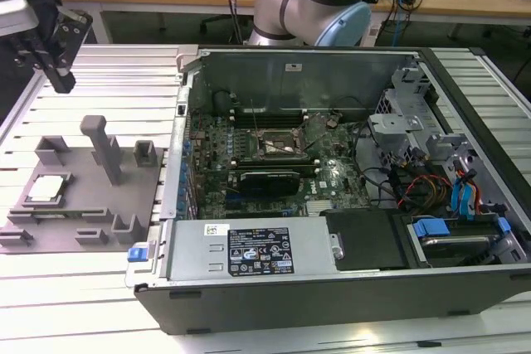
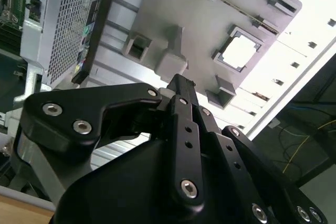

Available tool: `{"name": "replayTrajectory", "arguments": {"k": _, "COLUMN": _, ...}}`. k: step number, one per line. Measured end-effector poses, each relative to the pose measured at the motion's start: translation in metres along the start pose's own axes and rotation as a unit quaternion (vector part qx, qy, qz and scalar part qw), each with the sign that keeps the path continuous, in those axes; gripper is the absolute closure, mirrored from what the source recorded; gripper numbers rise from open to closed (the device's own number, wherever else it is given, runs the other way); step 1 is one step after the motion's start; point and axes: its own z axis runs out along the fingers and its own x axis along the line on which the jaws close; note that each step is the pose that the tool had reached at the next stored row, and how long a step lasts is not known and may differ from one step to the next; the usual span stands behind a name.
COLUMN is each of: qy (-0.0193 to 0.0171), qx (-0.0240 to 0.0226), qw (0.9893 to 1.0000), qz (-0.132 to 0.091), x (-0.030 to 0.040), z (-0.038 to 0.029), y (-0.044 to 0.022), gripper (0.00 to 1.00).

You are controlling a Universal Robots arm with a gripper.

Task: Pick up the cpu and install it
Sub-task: 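Reach for the cpu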

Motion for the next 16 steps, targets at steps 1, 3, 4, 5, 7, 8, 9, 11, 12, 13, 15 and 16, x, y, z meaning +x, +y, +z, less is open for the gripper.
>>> {"name": "replayTrajectory", "arguments": {"k": 1, "qy": 0.0000, "qx": 0.0000, "qw": 1.0000, "qz": 0.000, "x": 0.0022, "z": 0.0003, "y": -0.0002, "gripper": 0.89}}
{"name": "replayTrajectory", "arguments": {"k": 3, "qy": 0.0000, "qx": 0.0000, "qw": 1.0000, "qz": 0.000, "x": 0.0077, "z": 0.0011, "y": -0.0006, "gripper": 0.89}}
{"name": "replayTrajectory", "arguments": {"k": 4, "qy": 0.0000, "qx": 0.0000, "qw": 1.0000, "qz": 0.000, "x": 0.0099, "z": 0.0013, "y": -0.0007, "gripper": 0.89}}
{"name": "replayTrajectory", "arguments": {"k": 5, "qy": 0.0000, "qx": 0.0000, "qw": 1.0000, "qz": 0.000, "x": 0.0127, "z": 0.0016, "y": -0.0010, "gripper": 0.89}}
{"name": "replayTrajectory", "arguments": {"k": 7, "qy": 0.0000, "qx": 0.0000, "qw": 1.0000, "qz": 0.000, "x": 0.0167, "z": 0.0019, "y": -0.0013, "gripper": 0.89}}
{"name": "replayTrajectory", "arguments": {"k": 8, "qy": 0.0000, "qx": 0.0000, "qw": 1.0000, "qz": 0.000, "x": 0.0193, "z": 0.0021, "y": -0.0014, "gripper": 0.89}}
{"name": "replayTrajectory", "arguments": {"k": 9, "qy": -0.0001, "qx": 0.0000, "qw": 1.0000, "qz": 0.000, "x": 0.0211, "z": 0.0022, "y": -0.0016, "gripper": 0.89}}
{"name": "replayTrajectory", "arguments": {"k": 11, "qy": 0.0000, "qx": 0.0000, "qw": 1.0000, "qz": 0.000, "x": 0.0262, "z": 0.0025, "y": -0.0019, "gripper": 0.89}}
{"name": "replayTrajectory", "arguments": {"k": 12, "qy": 0.0000, "qx": 0.0000, "qw": 1.0000, "qz": 0.000, "x": 0.0279, "z": 0.0026, "y": -0.0020, "gripper": 0.89}}
{"name": "replayTrajectory", "arguments": {"k": 13, "qy": 0.0000, "qx": 0.0000, "qw": 1.0000, "qz": 0.000, "x": 0.0302, "z": 0.0027, "y": -0.0022, "gripper": 0.89}}
{"name": "replayTrajectory", "arguments": {"k": 15, "qy": 0.0000, "qx": 0.0000, "qw": 1.0000, "qz": 0.000, "x": 0.0342, "z": 0.0032, "y": -0.0025, "gripper": 0.89}}
{"name": "replayTrajectory", "arguments": {"k": 16, "qy": 0.0000, "qx": 0.0000, "qw": 1.0000, "qz": 0.000, "x": 0.0361, "z": 0.0035, "y": -0.0026, "gripper": 0.89}}
